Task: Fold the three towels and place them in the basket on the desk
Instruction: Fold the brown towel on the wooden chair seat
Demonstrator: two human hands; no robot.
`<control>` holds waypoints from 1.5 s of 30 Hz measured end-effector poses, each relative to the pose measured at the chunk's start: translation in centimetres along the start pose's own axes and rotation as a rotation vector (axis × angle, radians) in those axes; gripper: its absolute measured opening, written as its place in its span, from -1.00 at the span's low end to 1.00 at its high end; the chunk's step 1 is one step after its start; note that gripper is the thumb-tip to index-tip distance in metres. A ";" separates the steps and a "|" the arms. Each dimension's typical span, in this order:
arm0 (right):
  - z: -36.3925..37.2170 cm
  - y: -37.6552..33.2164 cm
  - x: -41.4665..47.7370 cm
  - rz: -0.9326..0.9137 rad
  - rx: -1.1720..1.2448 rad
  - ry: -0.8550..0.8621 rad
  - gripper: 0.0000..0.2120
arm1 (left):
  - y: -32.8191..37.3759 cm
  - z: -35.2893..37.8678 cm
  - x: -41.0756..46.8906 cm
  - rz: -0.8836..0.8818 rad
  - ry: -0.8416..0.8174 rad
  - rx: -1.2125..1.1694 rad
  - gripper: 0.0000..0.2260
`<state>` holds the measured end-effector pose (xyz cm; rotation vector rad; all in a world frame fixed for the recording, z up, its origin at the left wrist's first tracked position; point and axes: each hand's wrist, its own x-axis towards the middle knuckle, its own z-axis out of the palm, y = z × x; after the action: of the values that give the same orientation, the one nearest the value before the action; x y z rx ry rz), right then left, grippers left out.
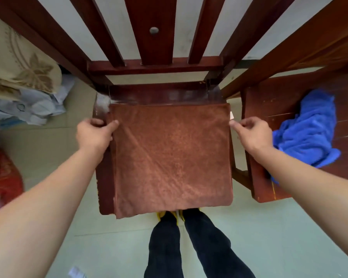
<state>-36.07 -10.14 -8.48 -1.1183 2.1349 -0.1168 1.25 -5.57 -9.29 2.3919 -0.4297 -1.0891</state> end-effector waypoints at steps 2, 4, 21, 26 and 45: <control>0.6 2.3 -3.5 0.032 0.012 -0.034 -0.70 | -2.9 -0.6 -3.2 -0.055 -0.059 0.004 -0.70; 1.6 4.9 -6.9 0.090 0.023 -0.094 -0.80 | -6.2 -1.1 -6.5 -0.126 -0.117 0.031 -0.75; 2.2 10.8 -11.3 -0.056 0.284 -0.099 -0.77 | -12.6 -5.6 -10.2 -0.084 -0.491 0.053 -0.70; 2.5 12.2 -11.5 0.049 0.093 -0.331 -0.69 | -13.8 -5.2 -10.2 -0.036 -0.638 0.387 -0.75; 2.3 15.1 -15.1 0.170 0.292 -0.476 -0.70 | -16.4 -6.0 -12.7 -0.181 -0.569 0.053 -0.80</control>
<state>-39.37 11.10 -7.68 -0.7066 1.7093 -0.0709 -0.82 15.82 -6.83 2.1645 -0.4331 -1.8692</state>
